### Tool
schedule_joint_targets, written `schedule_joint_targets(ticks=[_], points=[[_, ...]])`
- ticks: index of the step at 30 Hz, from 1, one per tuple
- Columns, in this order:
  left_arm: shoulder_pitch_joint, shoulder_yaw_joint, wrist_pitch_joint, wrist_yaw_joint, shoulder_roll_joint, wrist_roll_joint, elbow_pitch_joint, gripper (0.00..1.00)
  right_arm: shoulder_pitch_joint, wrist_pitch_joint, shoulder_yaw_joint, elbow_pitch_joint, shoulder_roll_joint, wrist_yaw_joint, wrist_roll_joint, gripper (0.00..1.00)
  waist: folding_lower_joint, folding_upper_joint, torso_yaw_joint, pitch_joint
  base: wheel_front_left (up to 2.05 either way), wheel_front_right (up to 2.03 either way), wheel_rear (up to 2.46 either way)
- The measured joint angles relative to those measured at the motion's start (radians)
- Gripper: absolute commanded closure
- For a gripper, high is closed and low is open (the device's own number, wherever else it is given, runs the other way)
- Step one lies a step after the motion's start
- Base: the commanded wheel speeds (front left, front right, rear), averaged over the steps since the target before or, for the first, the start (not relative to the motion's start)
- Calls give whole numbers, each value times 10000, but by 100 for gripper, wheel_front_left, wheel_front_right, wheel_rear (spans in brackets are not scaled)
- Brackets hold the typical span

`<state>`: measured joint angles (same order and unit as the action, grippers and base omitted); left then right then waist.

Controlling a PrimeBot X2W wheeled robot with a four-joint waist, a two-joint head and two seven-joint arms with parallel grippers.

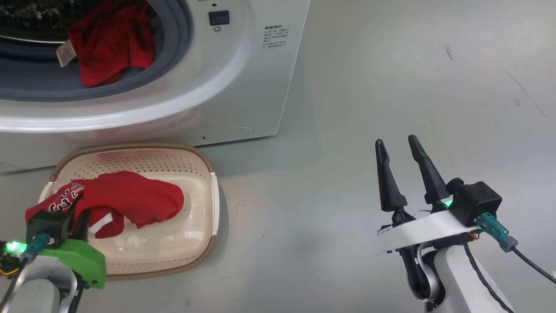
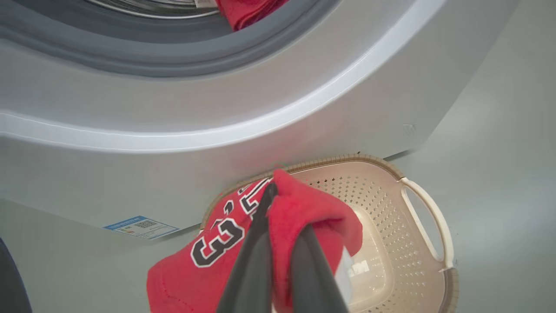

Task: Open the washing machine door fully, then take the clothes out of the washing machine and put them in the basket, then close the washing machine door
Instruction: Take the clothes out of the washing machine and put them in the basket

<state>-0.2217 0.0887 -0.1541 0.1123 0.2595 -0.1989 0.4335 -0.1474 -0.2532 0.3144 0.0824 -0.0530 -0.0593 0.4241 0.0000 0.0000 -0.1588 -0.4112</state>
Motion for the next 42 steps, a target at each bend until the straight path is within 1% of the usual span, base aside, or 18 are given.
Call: schedule_joint_targets(ticks=[9, 16, 19, 22, 28, 35, 38, 39, 40, 41, 42], points=[[-592, -46, 123, 0, 127, 29, 656, 100, -390, 0, 4, -161, 19, 0, 0, 0, 0, 0, -460, -756, 0, 0, 0], [-1251, 81, 178, 0, 351, 165, 1120, 100, -541, 0, 71, -234, 38, 6, 46, 0, 0, 0, -863, -1339, 0, 0, 0], [-1482, 153, 178, 2, 359, 238, 1312, 100, -588, 0, 59, -291, 40, 94, 67, 0, 0, 0, -980, -1524, 0, 0, 0], [-1648, 196, 182, 71, 355, 328, 1634, 100, -699, 0, 73, -303, 40, 94, 81, 0, 0, 0, -1065, -1681, 0, 0, 0], [-1678, 209, 337, 73, 303, 328, 2443, 100, -761, 0, 107, -334, 44, 104, 148, 0, 0, 0, -1177, -1852, 0, 0, 0], [-1868, 157, 372, 71, 221, 316, 2986, 100, -775, 0, 186, -328, 46, 107, 148, 0, 0, 0, -1222, -1938, 0, 0, 0], [-1987, 165, 309, 71, 209, 316, 3156, 100, -796, 0, 205, -320, 46, 182, 148, 0, 0, 0, -1236, -1951, 0, 0, 0], [-2029, 169, 278, 71, 188, 316, 3229, 84, -803, 0, 198, -313, 46, 194, 146, 0, 0, 0, -1235, -1945, 0, 0, 0], [-2074, 167, 251, 71, 144, 314, 3333, 50, -809, 0, 178, -299, 48, 198, 146, 0, 0, 0, -1229, -1930, 0, 0, 0], [-2108, 159, 253, 71, 81, 311, 3427, 0, -812, 0, 161, -280, 46, 199, 146, 0, 0, 0, -1218, -1906, 0, 0, 0], [-2128, 157, 251, 71, 27, 278, 3511, 0, -818, 0, 161, -267, 46, 199, 146, 0, 0, 0, -1204, -1882, 0, 0, 0]])
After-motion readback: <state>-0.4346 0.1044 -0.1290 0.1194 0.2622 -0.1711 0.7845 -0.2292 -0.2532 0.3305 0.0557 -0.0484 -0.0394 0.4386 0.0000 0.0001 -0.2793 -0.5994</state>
